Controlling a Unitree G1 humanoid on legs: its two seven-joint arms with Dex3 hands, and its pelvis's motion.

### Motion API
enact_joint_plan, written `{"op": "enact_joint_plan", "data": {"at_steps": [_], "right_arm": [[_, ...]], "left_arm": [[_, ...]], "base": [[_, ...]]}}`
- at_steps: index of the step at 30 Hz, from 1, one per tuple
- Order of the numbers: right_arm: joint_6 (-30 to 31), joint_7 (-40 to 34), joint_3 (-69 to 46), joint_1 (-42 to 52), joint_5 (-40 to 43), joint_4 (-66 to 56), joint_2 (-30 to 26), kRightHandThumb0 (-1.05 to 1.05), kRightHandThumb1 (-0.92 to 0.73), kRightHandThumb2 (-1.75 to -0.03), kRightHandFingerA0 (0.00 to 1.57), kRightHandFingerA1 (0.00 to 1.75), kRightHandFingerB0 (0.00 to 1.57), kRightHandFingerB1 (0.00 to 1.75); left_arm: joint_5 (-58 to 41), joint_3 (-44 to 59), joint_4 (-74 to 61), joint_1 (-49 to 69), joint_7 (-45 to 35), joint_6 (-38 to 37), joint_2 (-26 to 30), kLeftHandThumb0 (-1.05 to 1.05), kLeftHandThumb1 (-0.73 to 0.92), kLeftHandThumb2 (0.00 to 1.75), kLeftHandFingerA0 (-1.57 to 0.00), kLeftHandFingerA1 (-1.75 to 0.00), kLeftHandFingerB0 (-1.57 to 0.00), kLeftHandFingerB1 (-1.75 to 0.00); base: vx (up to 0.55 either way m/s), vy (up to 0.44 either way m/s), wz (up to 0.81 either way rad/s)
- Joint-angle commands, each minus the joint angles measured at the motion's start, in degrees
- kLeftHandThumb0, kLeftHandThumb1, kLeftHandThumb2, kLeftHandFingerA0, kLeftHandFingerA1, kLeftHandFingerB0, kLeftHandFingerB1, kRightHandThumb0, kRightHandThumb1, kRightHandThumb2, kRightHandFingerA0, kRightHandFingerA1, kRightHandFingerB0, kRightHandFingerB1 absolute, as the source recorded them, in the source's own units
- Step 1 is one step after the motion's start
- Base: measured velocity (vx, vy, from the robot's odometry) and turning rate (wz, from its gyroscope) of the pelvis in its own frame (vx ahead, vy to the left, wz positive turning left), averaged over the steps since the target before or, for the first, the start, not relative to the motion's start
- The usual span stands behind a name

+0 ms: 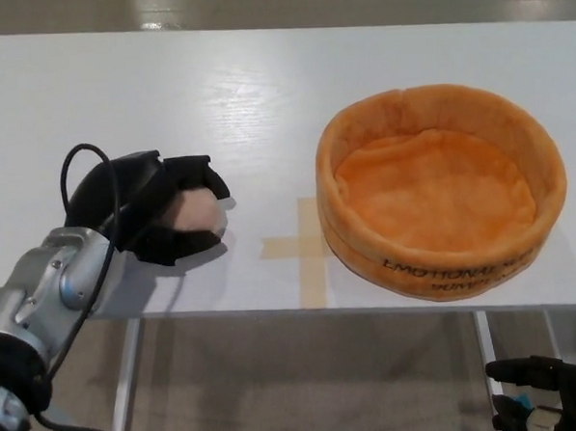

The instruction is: Use the left hand to pick up the pink round toy on the left and place it inside the orange plate on the desk.

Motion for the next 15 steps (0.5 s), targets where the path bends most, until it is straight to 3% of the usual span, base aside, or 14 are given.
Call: {"op": "enact_joint_plan", "data": {"at_steps": [1, 2, 5, 6, 9, 10, 11, 12, 15], "right_arm": [[0.16, 0.34, -0.33, 0.06, 0.52, 0.37, -0.17, -0.20, -0.61, -0.58, 0.78, 0.56, 0.68, 0.50], [0.19, 0.37, -0.39, 0.05, 0.57, 0.38, -0.15, -0.20, -0.61, -0.58, 0.79, 0.56, 0.68, 0.50], [0.42, 0.52, -0.67, -0.17, 0.85, 0.39, -0.17, -0.20, -0.61, -0.57, 0.78, 0.56, 0.69, 0.51], [0.45, 0.59, -0.73, -0.23, 0.87, 0.41, -0.22, -0.20, -0.61, -0.57, 0.78, 0.56, 0.68, 0.51], [0.36, 0.50, -0.57, -0.20, 0.60, 0.42, -0.27, -0.20, -0.62, -0.58, 0.78, 0.55, 0.69, 0.51], [0.37, 0.34, -0.45, -0.22, 0.41, 0.40, -0.27, -0.21, -0.61, -0.58, 0.79, 0.55, 0.70, 0.51], [0.39, 0.16, -0.34, -0.25, 0.22, 0.39, -0.26, -0.21, -0.61, -0.58, 0.79, 0.55, 0.70, 0.51], [0.33, 0.18, -0.32, -0.25, 0.19, 0.40, -0.26, -0.21, -0.62, -0.58, 0.78, 0.56, 0.69, 0.51], [0.27, 0.20, -0.32, -0.26, 0.20, 0.44, -0.19, -0.21, -0.61, -0.57, 0.78, 0.55, 0.69, 0.51]], "left_arm": [[0.37, 2.16, -2.86, -1.48, 2.61, -2.84, 0.62, -0.30, 0.79, 0.62, -0.67, -1.67, -0.61, -1.39], [0.08, 2.96, -4.64, -2.07, 2.58, -3.53, 1.13, -0.28, 0.74, 0.65, -0.72, -1.56, -0.75, -1.05], [-0.53, 4.87, -9.22, -3.50, 1.70, -3.91, 2.04, -0.28, 0.77, 0.62, -0.73, -1.57, -0.70, -1.09], [-1.05, 5.76, -10.74, -3.88, 1.00, -3.70, 1.98, -0.29, 0.74, 0.63, -0.71, -1.62, -0.65, -1.36], [-1.62, 6.77, -12.56, -4.99, 0.30, -3.83, 1.60, -0.30, 0.75, 0.62, -0.68, -1.65, -0.64, -1.27], [-1.52, 7.05, -13.87, -7.03, 0.03, -3.95, 0.80, -0.42, 0.57, 0.90, -0.98, -1.32, -0.71, -1.16], [-1.24, 7.27, -15.26, -9.29, -0.25, -4.01, -0.15, -0.42, 0.57, 0.90, -0.98, -1.32, -0.71, -1.16], [-1.17, 7.18, -15.65, -9.97, -0.79, -3.67, -0.52, -0.32, 0.75, 0.64, -0.70, -1.63, -0.80, -0.94], [-1.45, 7.13, -15.95, -11.29, -2.35, -3.59, -1.39, -0.32, 0.75, 0.64, -0.71, -1.62, -0.79, -1.00]], "base": [[0.00, 0.000, 0.00], [0.00, 0.000, 0.00], [0.00, 0.000, 0.00], [0.00, 0.000, 0.00], [0.00, 0.000, 0.00], [0.00, 0.000, 0.00], [0.00, 0.000, 0.00], [0.00, 0.000, 0.00], [0.00, 0.000, 0.00]]}}
